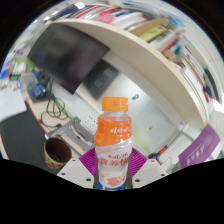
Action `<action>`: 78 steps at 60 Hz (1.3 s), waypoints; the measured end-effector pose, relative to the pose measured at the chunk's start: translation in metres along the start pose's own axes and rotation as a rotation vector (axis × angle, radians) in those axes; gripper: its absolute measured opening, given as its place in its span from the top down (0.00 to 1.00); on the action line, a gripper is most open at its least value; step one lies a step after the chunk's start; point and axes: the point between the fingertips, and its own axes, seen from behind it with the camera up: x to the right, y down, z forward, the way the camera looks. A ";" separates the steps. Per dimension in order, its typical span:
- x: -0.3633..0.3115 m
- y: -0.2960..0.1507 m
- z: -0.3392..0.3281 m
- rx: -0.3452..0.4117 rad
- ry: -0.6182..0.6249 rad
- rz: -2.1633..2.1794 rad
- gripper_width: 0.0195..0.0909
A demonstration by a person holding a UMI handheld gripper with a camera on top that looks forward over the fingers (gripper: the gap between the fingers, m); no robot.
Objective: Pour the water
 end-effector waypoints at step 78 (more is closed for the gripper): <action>-0.061 0.133 0.000 -0.212 -0.086 0.668 0.06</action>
